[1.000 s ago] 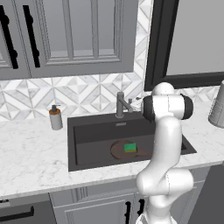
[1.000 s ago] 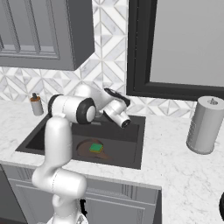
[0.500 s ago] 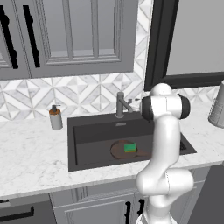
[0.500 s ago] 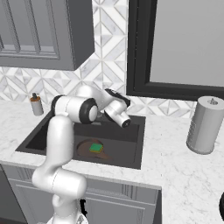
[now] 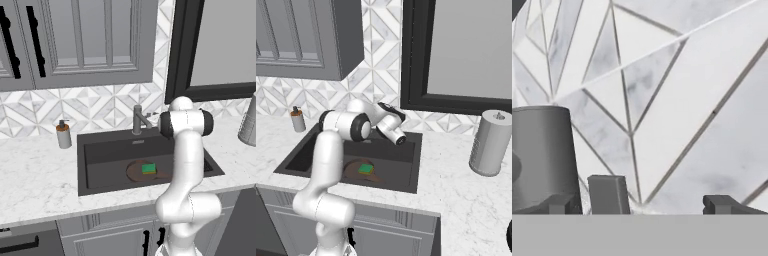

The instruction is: Pick the pan and sponge and place them into the sink. Then turn on the water.

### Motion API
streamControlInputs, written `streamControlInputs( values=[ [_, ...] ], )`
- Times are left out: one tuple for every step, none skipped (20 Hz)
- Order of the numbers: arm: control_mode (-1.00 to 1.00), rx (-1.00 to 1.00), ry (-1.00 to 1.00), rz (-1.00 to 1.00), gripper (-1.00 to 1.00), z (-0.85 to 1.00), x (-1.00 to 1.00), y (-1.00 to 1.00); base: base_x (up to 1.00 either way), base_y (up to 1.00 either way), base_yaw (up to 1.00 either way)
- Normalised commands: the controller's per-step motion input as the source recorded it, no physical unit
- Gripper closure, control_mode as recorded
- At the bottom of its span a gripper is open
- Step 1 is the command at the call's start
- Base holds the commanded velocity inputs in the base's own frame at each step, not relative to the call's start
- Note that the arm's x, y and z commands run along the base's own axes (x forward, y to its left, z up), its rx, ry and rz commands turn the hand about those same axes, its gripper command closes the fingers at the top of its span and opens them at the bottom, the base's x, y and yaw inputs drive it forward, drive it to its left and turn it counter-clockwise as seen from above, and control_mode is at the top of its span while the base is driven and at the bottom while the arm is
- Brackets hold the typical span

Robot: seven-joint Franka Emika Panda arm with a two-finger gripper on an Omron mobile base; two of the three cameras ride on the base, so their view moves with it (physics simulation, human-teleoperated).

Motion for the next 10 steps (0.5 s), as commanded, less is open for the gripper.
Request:
streamControlInputs(
  values=[
    [-1.0, 0.0, 0.0, 0.0, -1.0, -0.09, 0.22, 0.0, 0.0, 0.0, 0.0],
    [-1.0, 0.0, 0.0, 0.0, -1.0, -0.13, 0.2, 0.0, 0.0, 0.0, 0.0],
    [-1.0, 0.0, 0.01, 0.0, -1.0, -0.17, 0.16, 0.0, 0.0, 0.0, 0.0],
    [-1.0, 0.0, 0.01, 0.0, -1.0, -0.21, 0.14, 0.0, 0.0, 0.0, 0.0],
    [-1.0, 0.0, 0.01, 0.0, -1.0, -0.21, 0.11, 0.0, 0.0, 0.0, 0.0],
    [-1.0, 0.0, 0.0, 0.0, -1.0, -0.21, 0.13, 0.0, 0.0, 0.0, 0.0],
    [-1.0, 0.0, 0.0, 0.0, -1.0, -0.14, 0.14, 0.0, 0.0, 0.0, 0.0],
    [-1.0, 0.0, 0.0, 0.0, -1.0, -0.05, 0.17, 0.0, 0.0, 0.0, 0.0],
    [-1.0, 0.0, 0.0, 0.0, -1.0, -0.01, 0.17, 0.0, 0.0, 0.0, 0.0],
    [-1.0, 0.01, 0.0, 0.0, -1.0, -0.01, 0.18, 0.0, 0.0, 0.0, 0.0]
  ],
)
